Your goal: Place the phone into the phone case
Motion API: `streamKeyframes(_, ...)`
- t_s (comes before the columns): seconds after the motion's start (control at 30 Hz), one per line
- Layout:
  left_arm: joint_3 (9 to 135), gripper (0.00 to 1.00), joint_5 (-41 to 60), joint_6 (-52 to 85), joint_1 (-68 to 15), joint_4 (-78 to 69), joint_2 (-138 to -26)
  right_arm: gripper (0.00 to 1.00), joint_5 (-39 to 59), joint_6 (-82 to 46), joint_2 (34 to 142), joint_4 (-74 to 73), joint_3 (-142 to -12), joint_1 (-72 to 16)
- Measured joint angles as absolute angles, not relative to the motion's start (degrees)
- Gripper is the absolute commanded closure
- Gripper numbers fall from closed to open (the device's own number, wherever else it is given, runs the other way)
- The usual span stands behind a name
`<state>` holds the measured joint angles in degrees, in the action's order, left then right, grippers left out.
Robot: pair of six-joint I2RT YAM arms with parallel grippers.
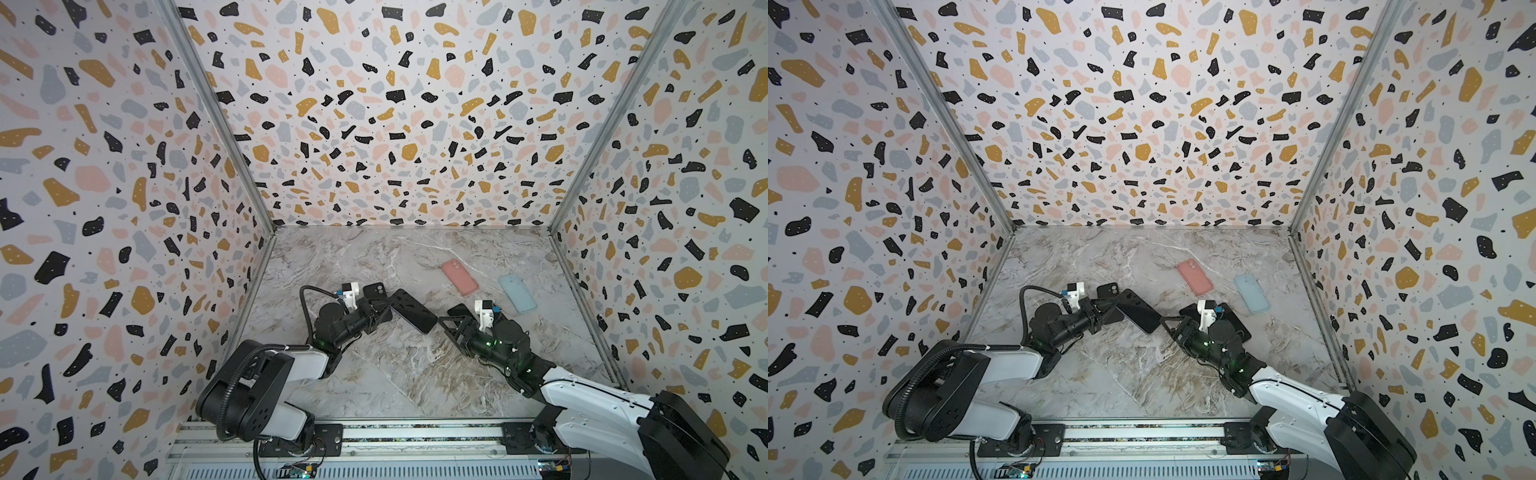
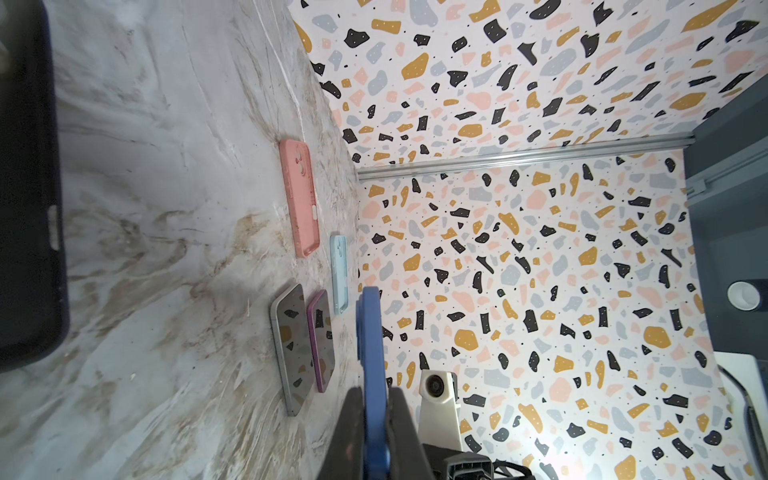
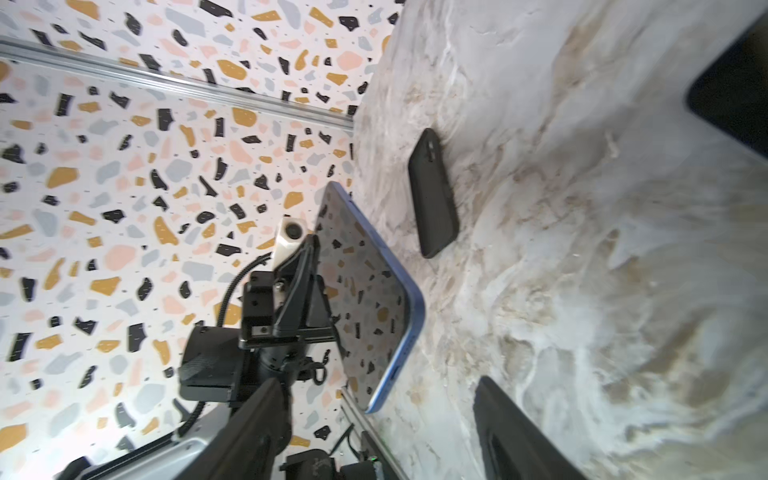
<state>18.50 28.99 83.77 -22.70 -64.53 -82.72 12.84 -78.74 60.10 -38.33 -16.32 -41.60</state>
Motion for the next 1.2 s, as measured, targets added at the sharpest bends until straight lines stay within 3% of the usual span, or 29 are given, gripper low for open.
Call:
streamKeyframes(0.3, 18.5, 1.00, 27.7, 86.8, -23.6, -67.4, -82.8, 0.55, 15.0, -85.4, 68.4, -51.8, -15.8, -41.6)
streamKeyframes(0.57, 18.7, 1.00, 27.0, 88.1, -24.9, -69.3, -83.7, 0.84, 15.9, -87.5, 72.3, -59.2, -15.3, -41.6)
streamKeyframes(0.87, 18.8, 1.00, 26.4, 88.3, -25.3, -70.3, -84.3, 1.00, 15.9, -88.8, 72.7, -62.5, -14.9, -41.6)
streamKeyframes(0.9, 18.8, 0.95, 26.4, 87.9, -25.3, -70.2, -84.3, 1.00, 15.9, -88.8, 72.7, -62.5, -14.9, -41.6)
streamKeyframes(1.03, 20.4, 0.37, 27.6, 83.0, -25.3, -64.6, -83.2, 1.00, 15.9, -88.4, 71.8, -60.8, -14.8, -41.3)
streamKeyframes(1.1, 22.6, 0.28, 28.5, 78.7, -25.0, -58.9, -82.0, 1.00, 15.9, -88.1, 71.3, -59.4, -14.5, -41.2)
streamKeyframes(1.2, 28.3, 0.23, 29.3, 69.2, -23.8, -46.1, -80.4, 1.00, 15.9, -87.4, 70.5, -56.8, -14.3, -41.1)
